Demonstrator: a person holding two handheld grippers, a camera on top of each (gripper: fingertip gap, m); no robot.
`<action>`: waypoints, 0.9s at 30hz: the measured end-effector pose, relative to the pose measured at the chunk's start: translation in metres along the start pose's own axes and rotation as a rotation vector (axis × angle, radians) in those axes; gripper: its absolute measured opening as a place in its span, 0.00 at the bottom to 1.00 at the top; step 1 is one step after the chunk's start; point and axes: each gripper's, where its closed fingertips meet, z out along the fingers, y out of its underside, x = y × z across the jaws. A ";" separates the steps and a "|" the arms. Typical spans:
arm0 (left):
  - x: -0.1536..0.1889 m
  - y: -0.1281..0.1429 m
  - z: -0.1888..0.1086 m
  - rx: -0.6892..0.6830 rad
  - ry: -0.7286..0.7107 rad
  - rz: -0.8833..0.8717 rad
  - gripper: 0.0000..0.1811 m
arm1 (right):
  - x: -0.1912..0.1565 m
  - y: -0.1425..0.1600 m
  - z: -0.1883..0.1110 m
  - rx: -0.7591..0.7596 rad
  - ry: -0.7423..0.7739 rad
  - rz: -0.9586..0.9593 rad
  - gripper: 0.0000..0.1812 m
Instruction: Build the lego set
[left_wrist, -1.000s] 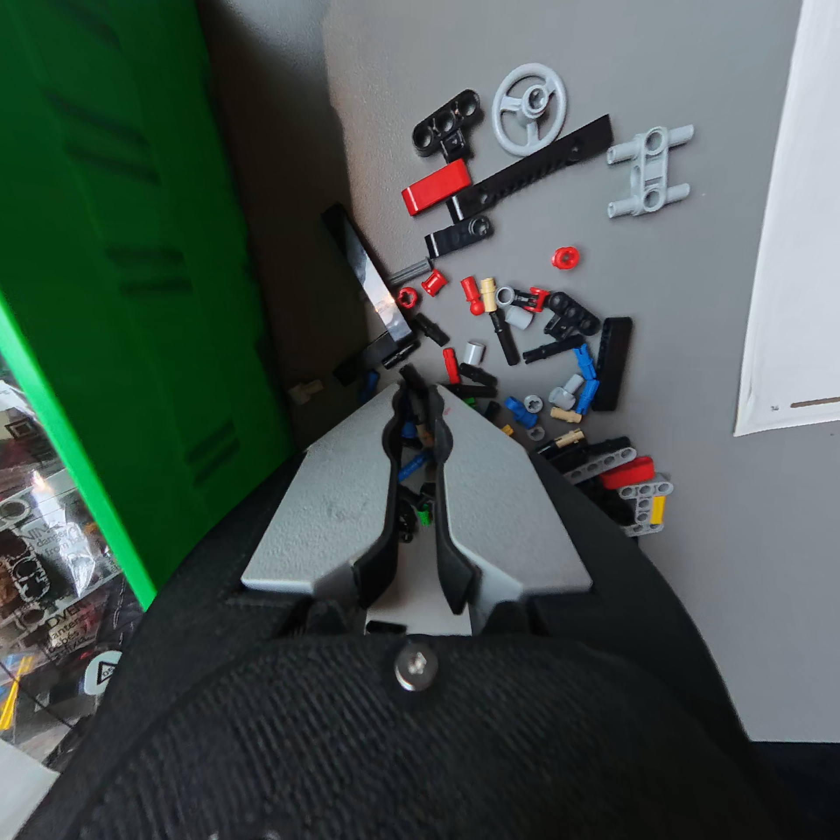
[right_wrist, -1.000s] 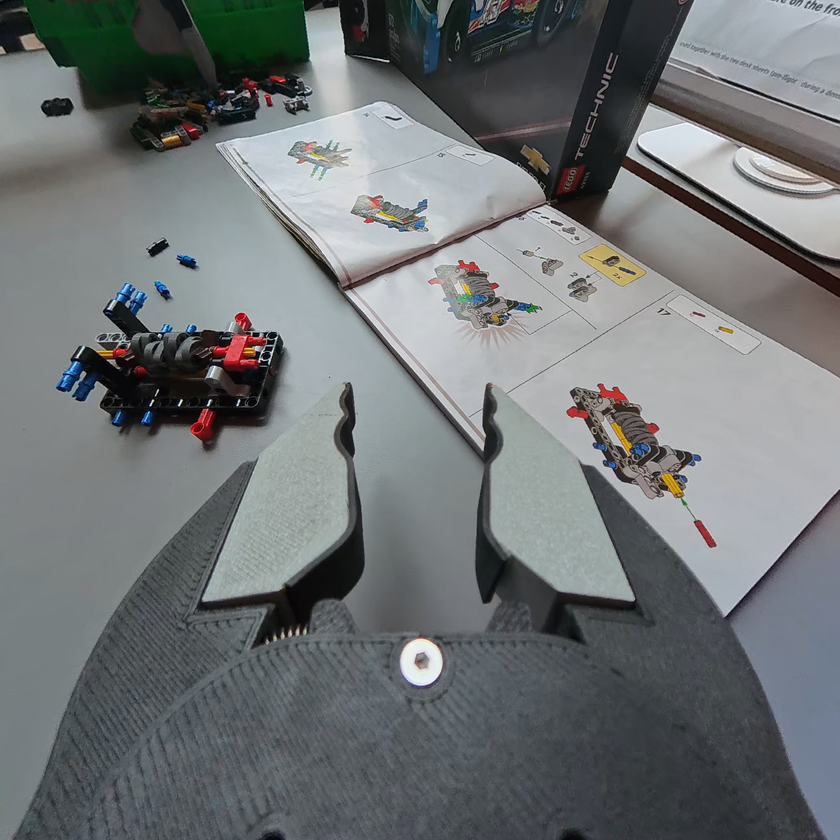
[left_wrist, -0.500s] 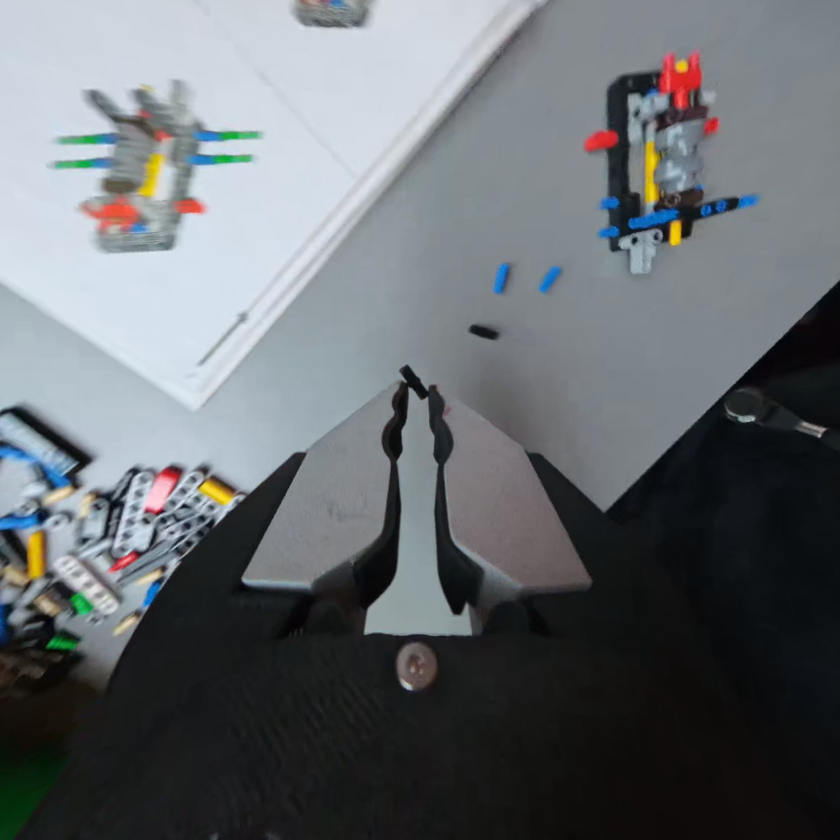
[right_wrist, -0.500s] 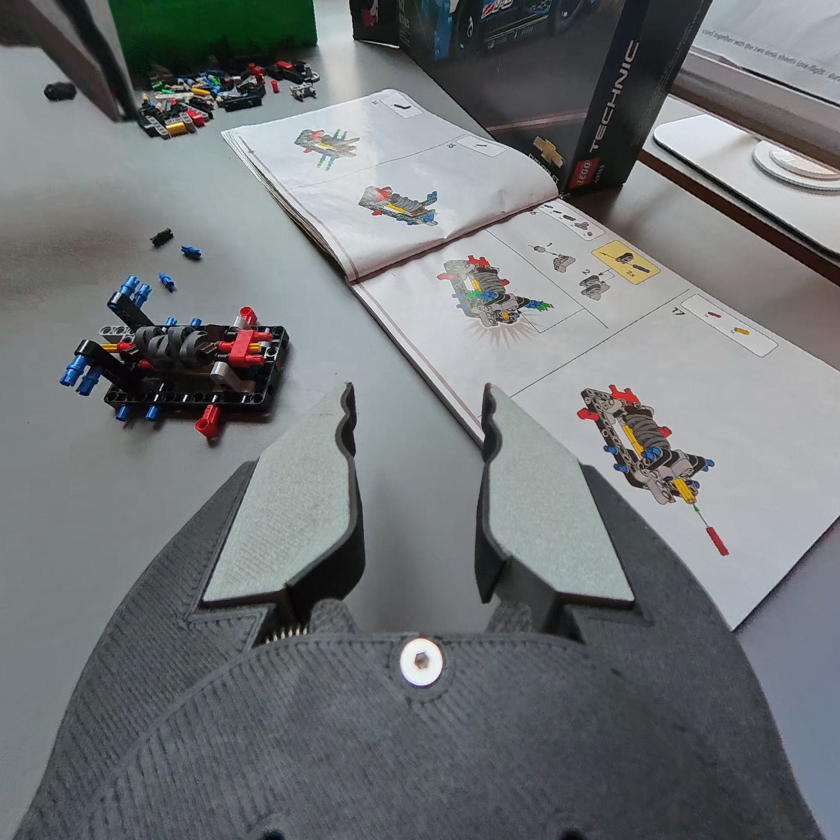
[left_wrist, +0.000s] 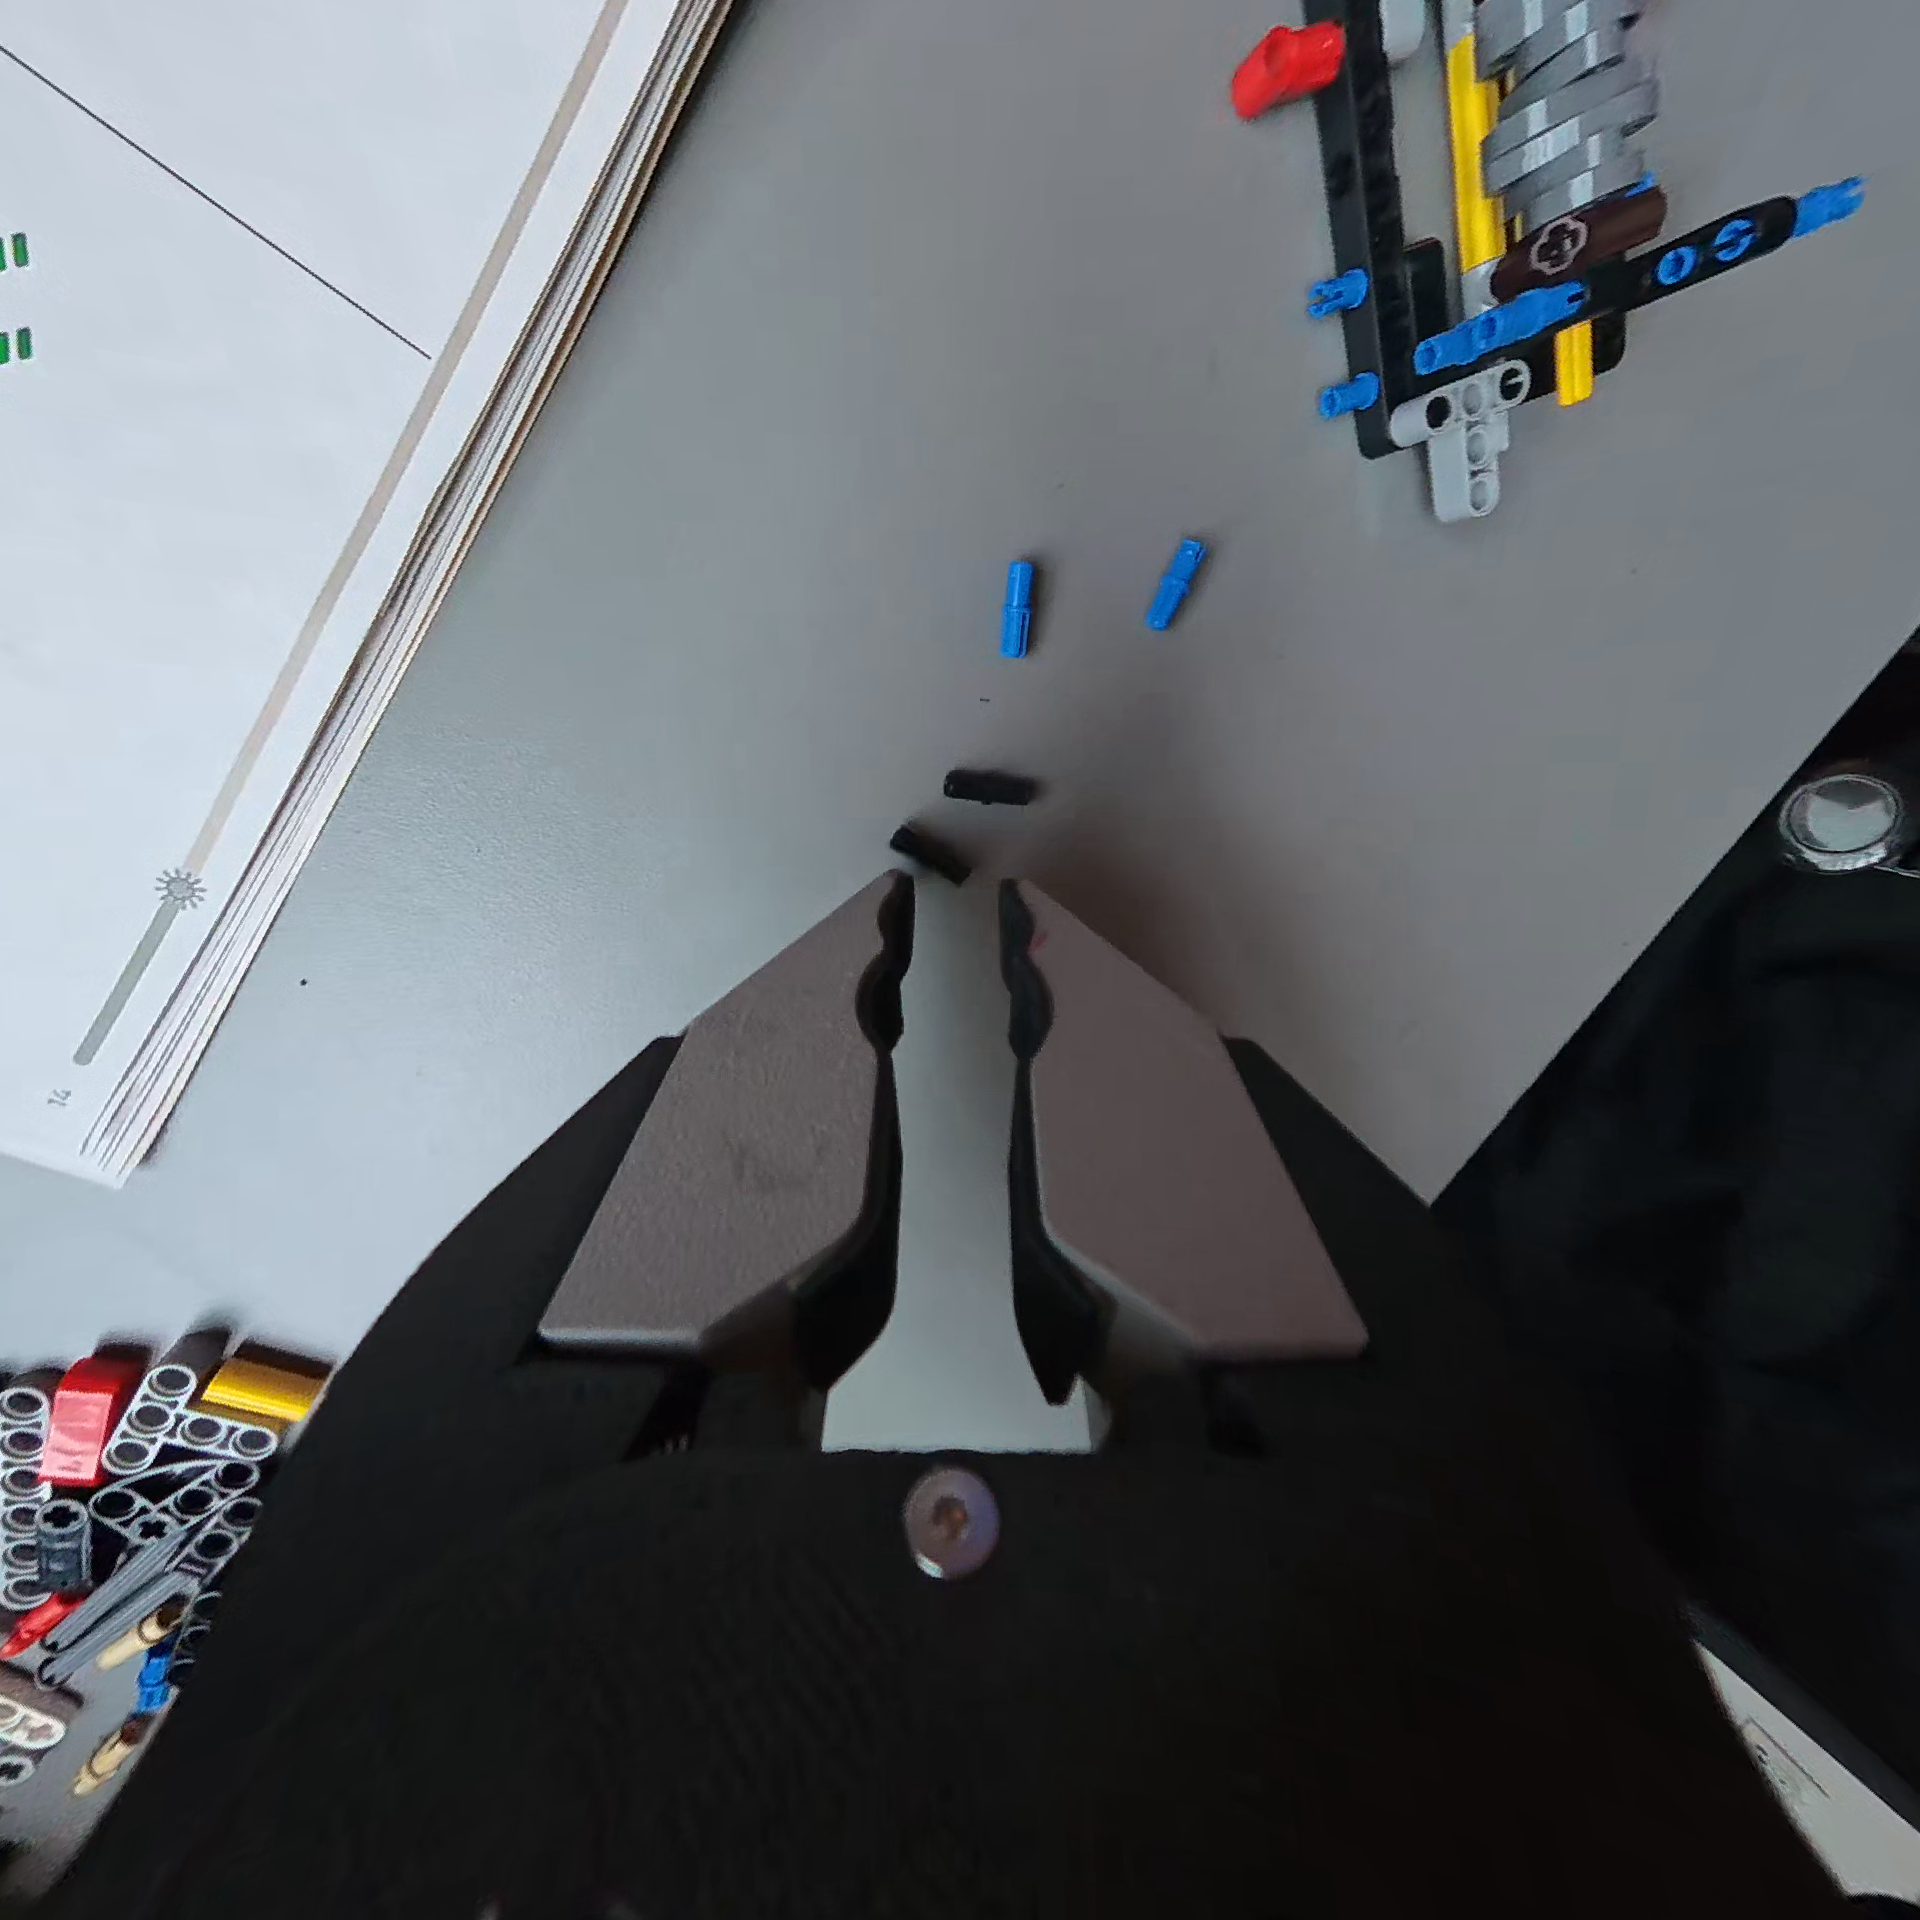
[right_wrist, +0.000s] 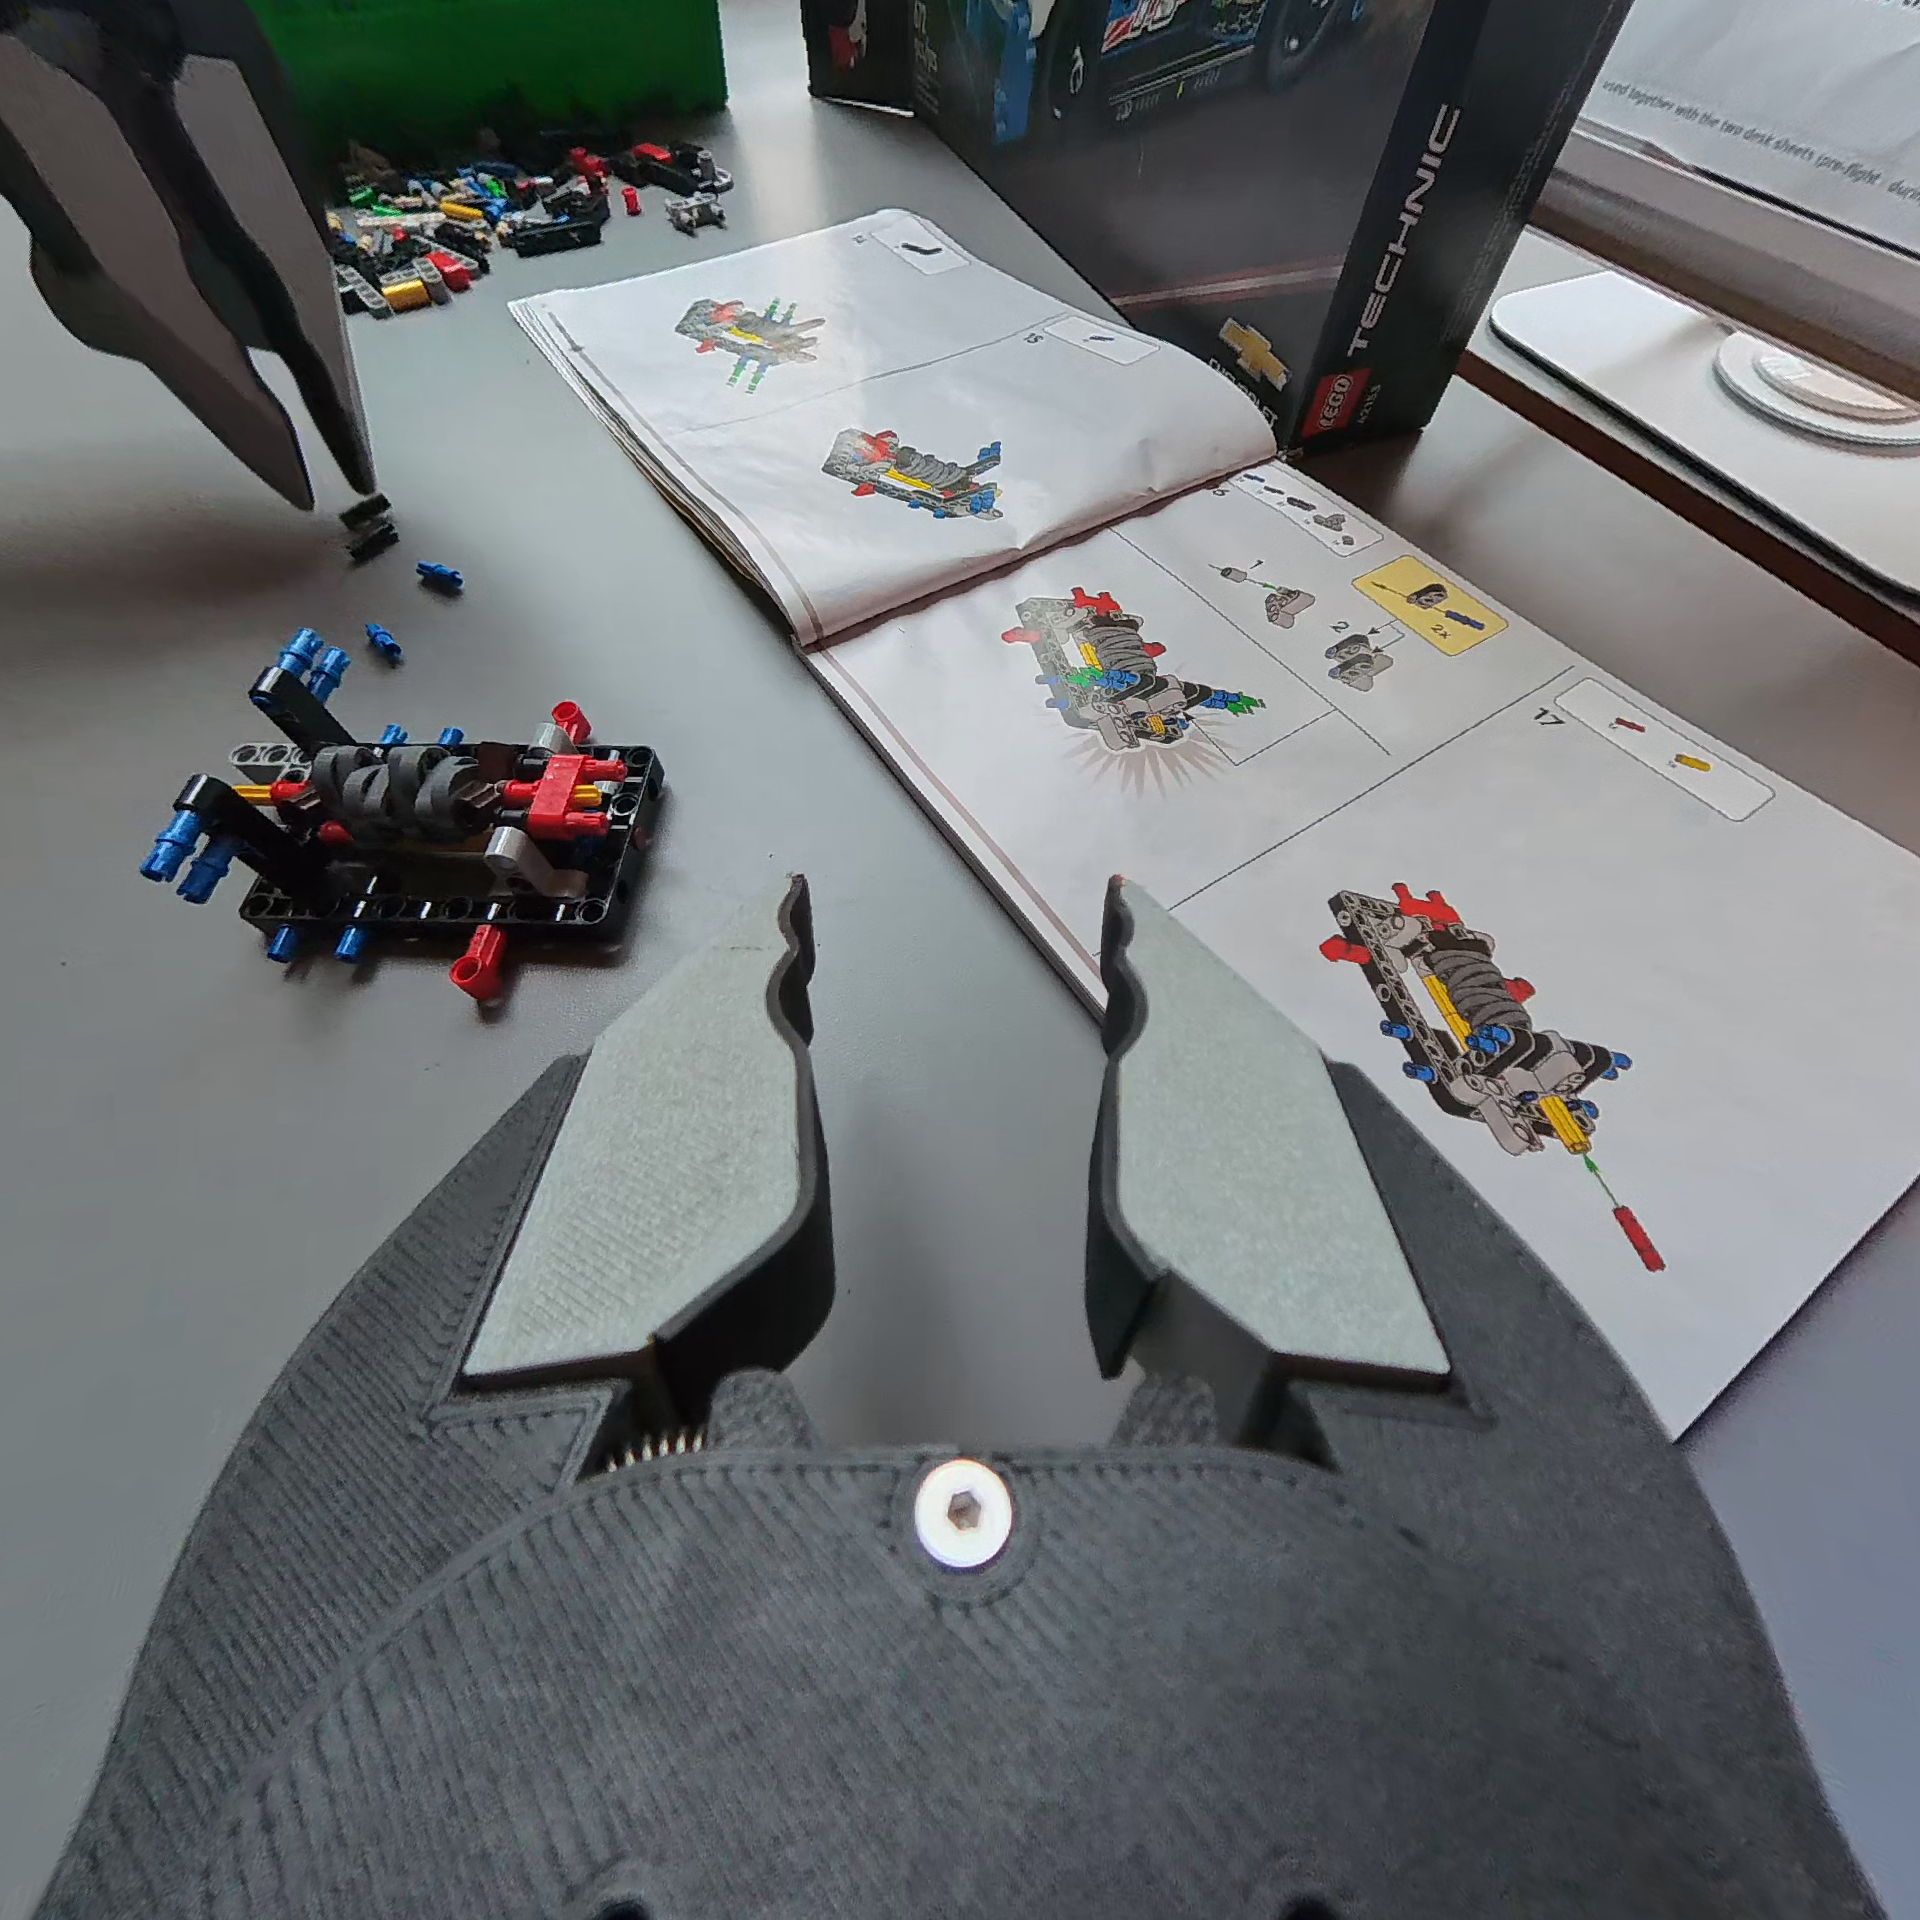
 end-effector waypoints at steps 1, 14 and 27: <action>-0.001 0.000 -0.001 0.004 -0.008 0.000 0.08 | 0.000 0.000 0.000 0.000 0.000 0.001 0.29; 0.002 -0.084 -0.120 0.612 -0.135 0.179 0.18 | -0.003 -0.004 -0.002 0.023 -0.011 -0.040 0.34; -0.075 -0.156 -0.110 0.969 -0.440 0.189 0.24 | 0.014 -0.022 -0.013 0.164 0.045 0.011 0.46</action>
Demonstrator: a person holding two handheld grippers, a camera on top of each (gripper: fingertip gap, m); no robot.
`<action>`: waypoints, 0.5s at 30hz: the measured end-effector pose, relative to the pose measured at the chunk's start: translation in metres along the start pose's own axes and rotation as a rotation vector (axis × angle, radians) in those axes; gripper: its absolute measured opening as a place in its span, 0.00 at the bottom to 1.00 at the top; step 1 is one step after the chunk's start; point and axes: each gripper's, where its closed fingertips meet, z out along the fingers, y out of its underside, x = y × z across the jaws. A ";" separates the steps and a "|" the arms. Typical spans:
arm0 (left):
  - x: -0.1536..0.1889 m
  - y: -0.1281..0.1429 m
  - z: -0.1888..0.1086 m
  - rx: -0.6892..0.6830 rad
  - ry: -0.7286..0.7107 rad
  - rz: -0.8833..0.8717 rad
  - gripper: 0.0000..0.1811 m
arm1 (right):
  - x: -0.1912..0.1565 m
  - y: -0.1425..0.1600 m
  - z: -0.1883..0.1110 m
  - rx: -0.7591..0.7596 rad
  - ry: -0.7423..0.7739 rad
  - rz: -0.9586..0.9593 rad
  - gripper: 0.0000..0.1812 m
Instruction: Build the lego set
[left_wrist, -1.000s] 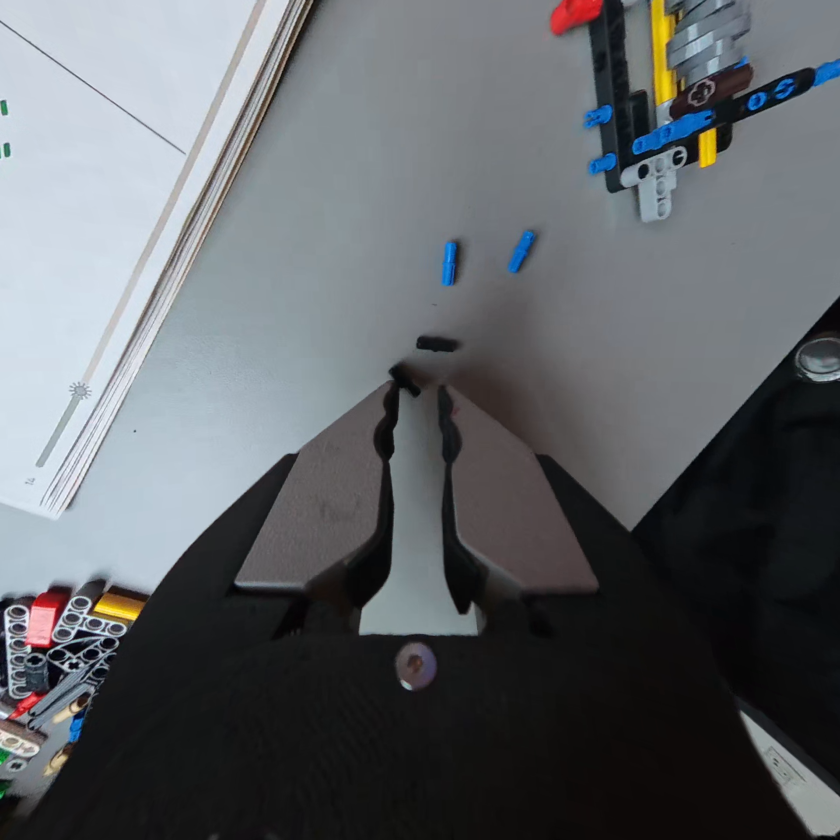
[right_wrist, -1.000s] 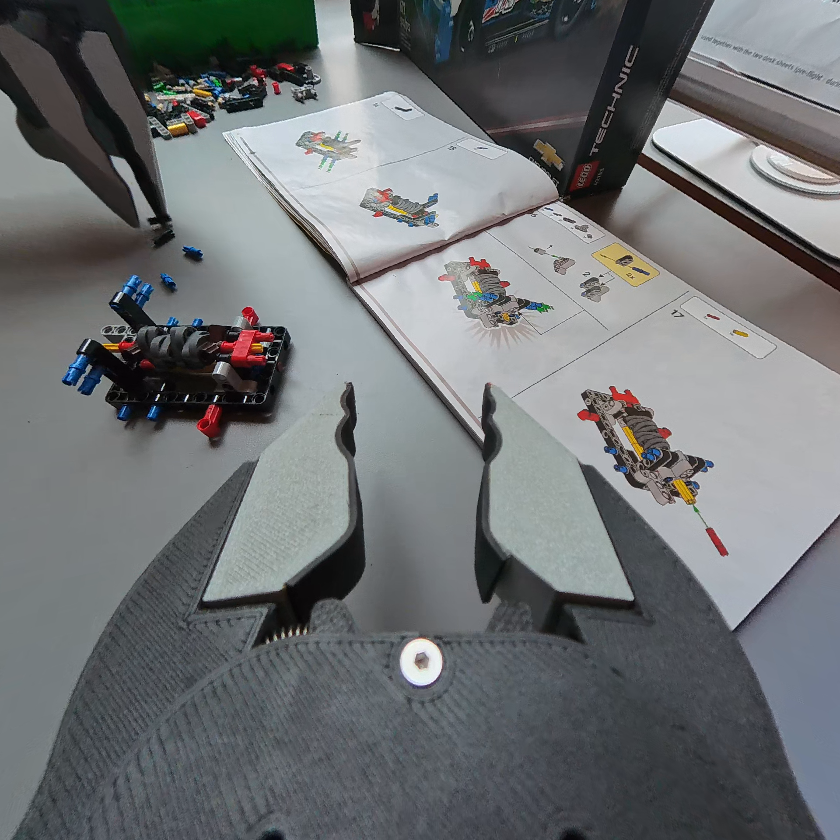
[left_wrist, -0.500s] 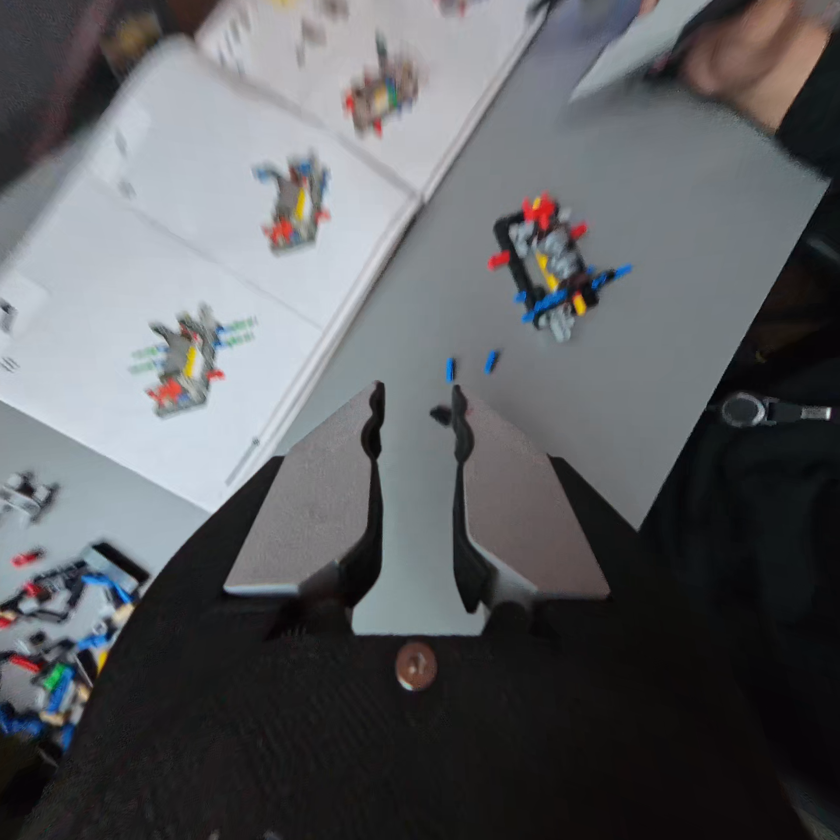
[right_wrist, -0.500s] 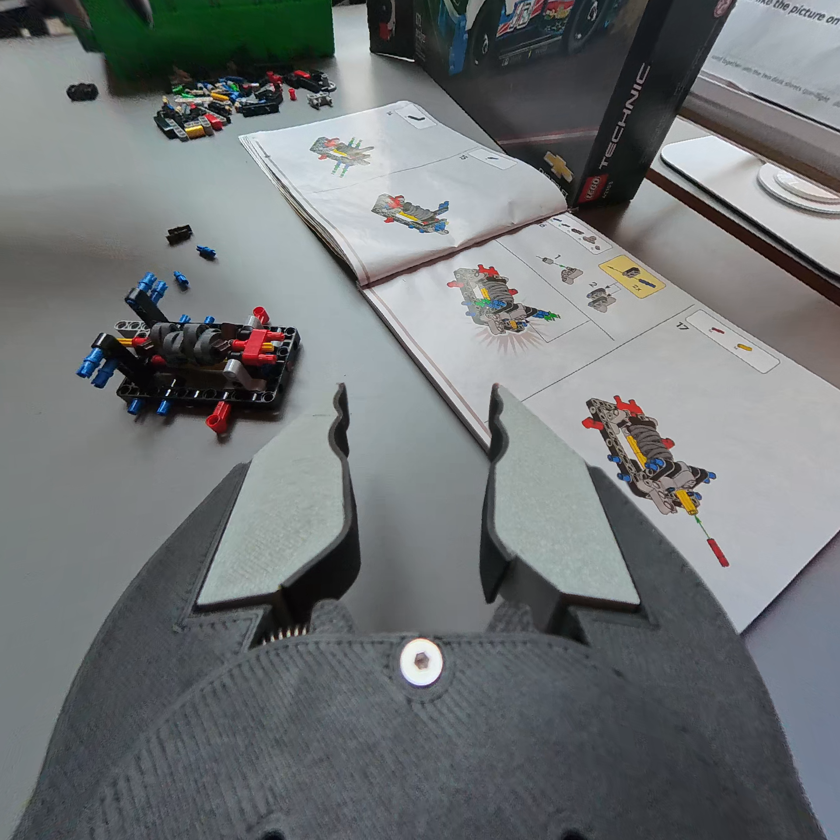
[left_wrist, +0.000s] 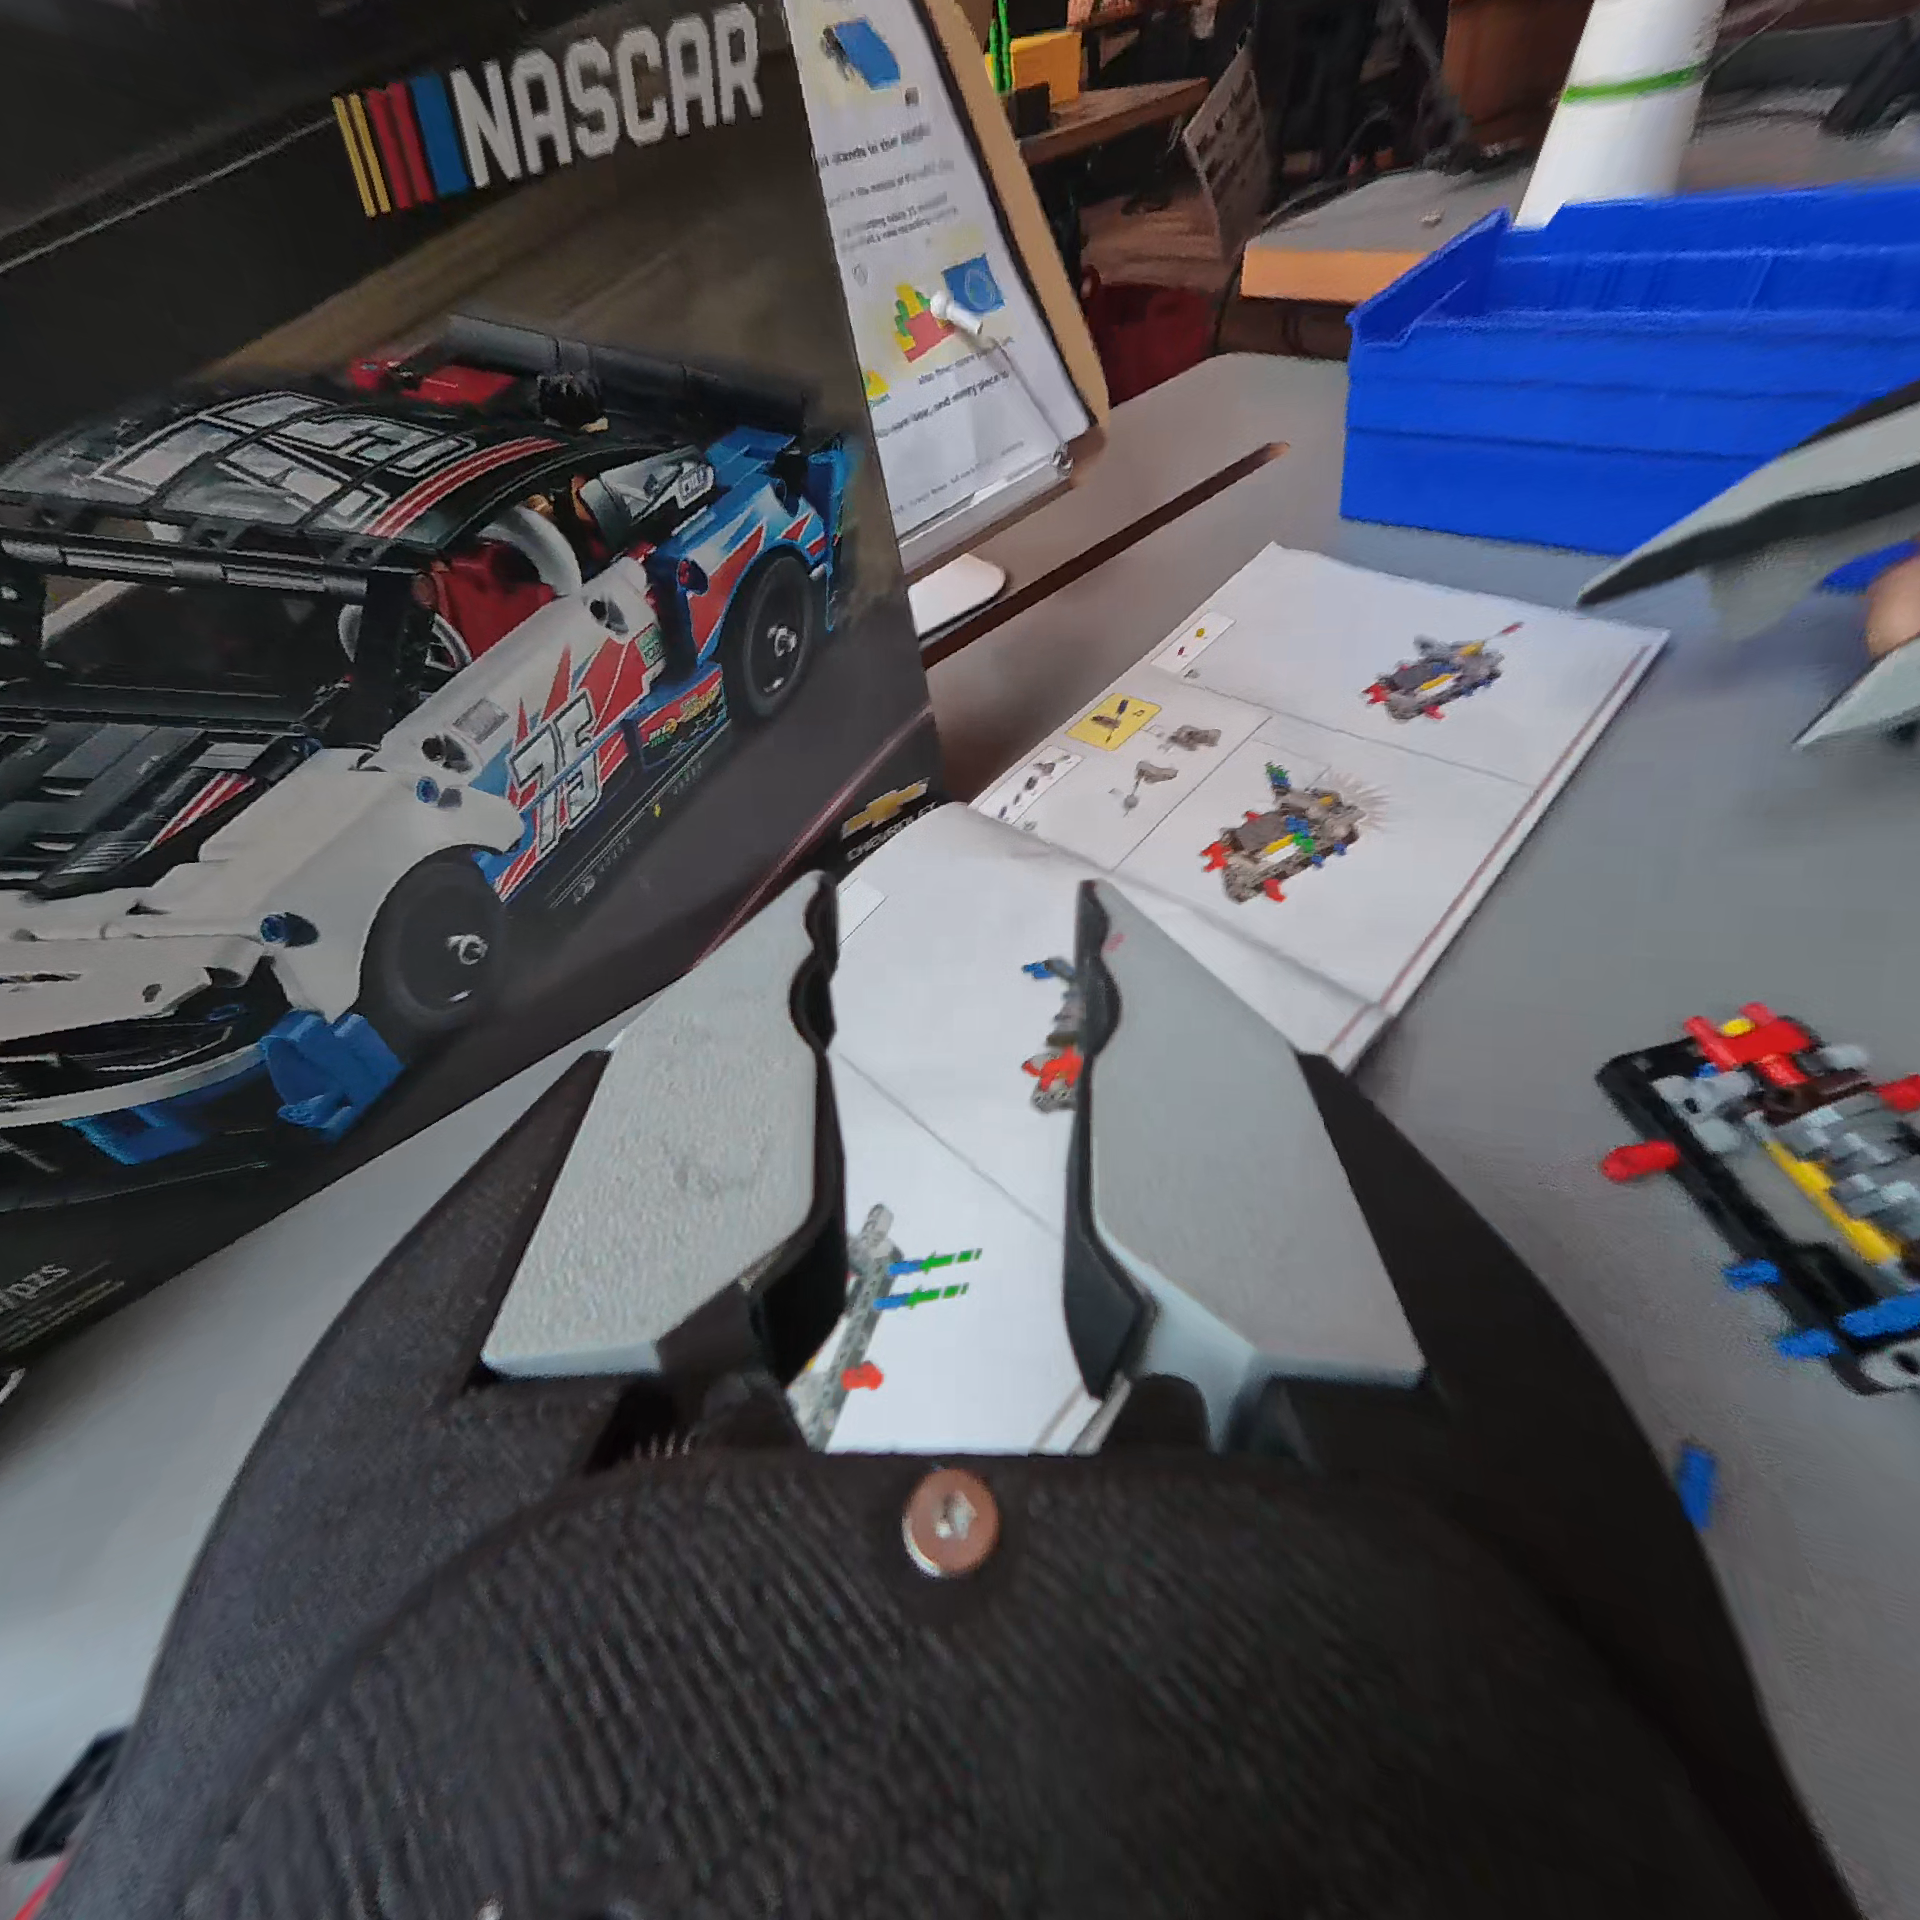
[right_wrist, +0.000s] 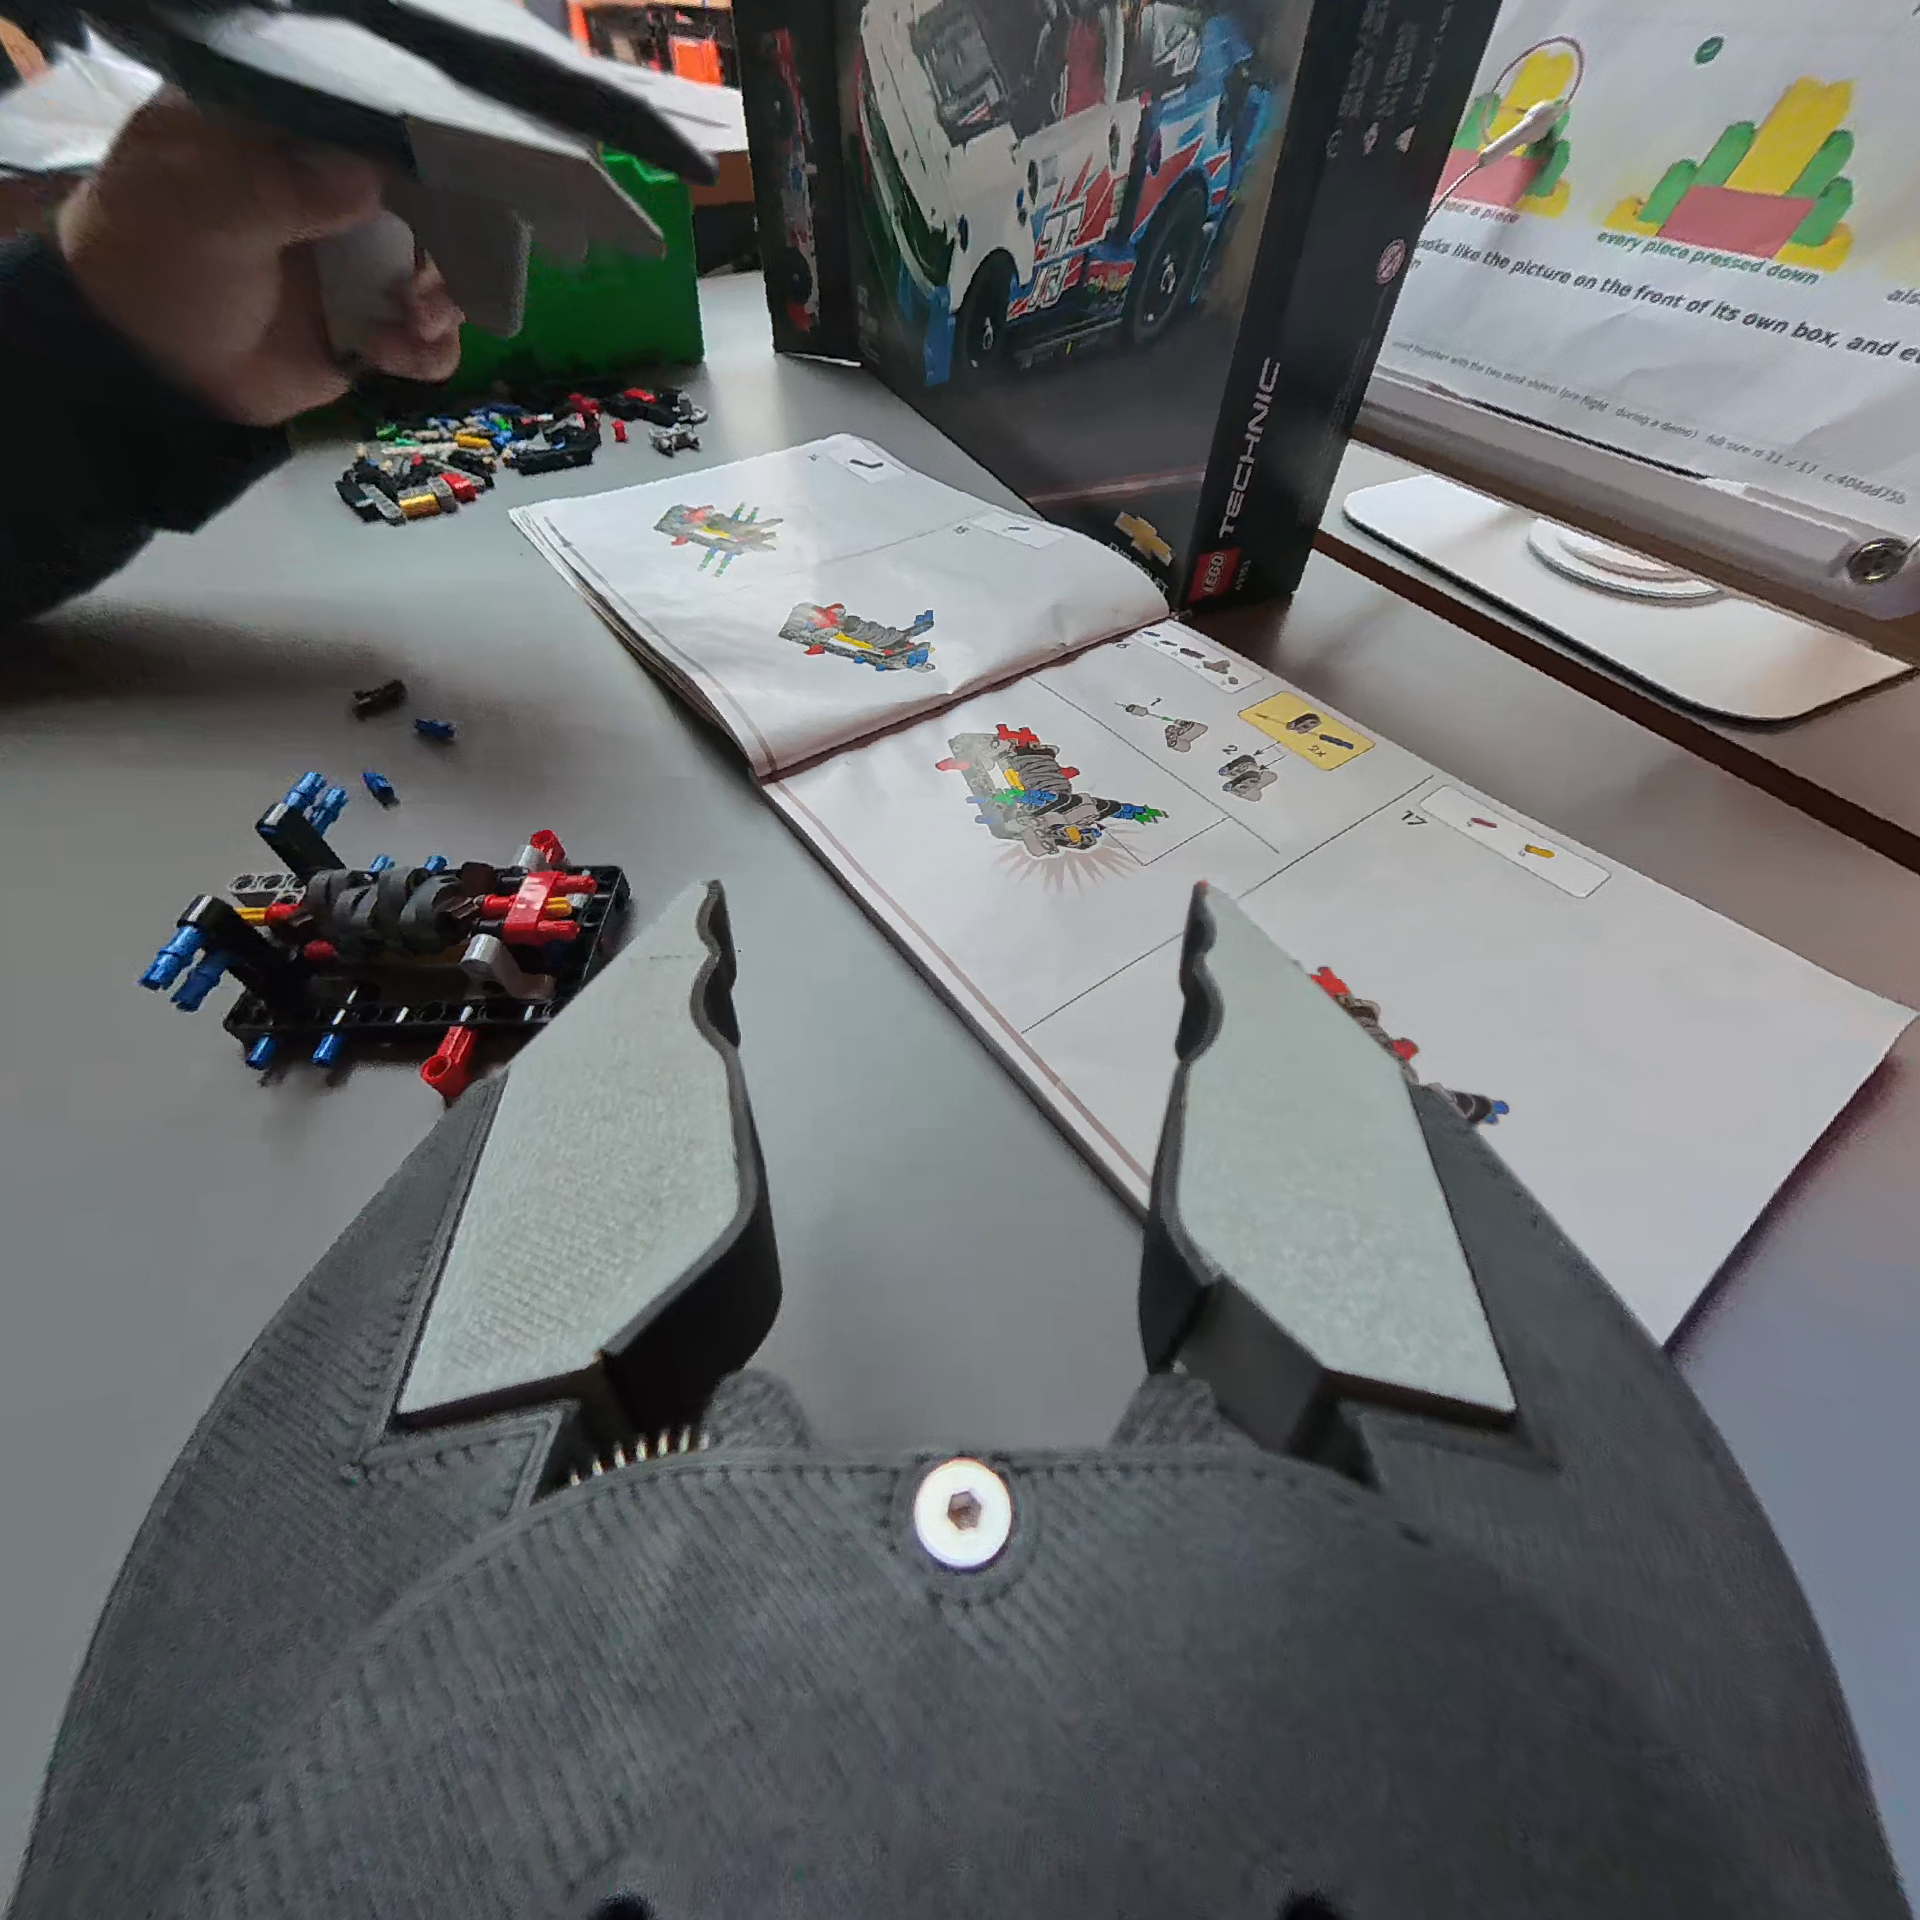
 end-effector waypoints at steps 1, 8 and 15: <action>-0.004 0.007 0.001 -0.029 -0.027 0.046 0.18 | 0.003 -0.002 0.000 0.013 0.007 0.011 0.48; -0.008 0.024 0.009 0.046 -0.085 0.071 0.00 | 0.022 -0.011 0.003 0.060 0.090 0.002 0.48; 0.020 0.023 0.005 0.026 -0.013 0.118 0.00 | 0.020 -0.014 0.012 0.065 0.069 -0.017 0.40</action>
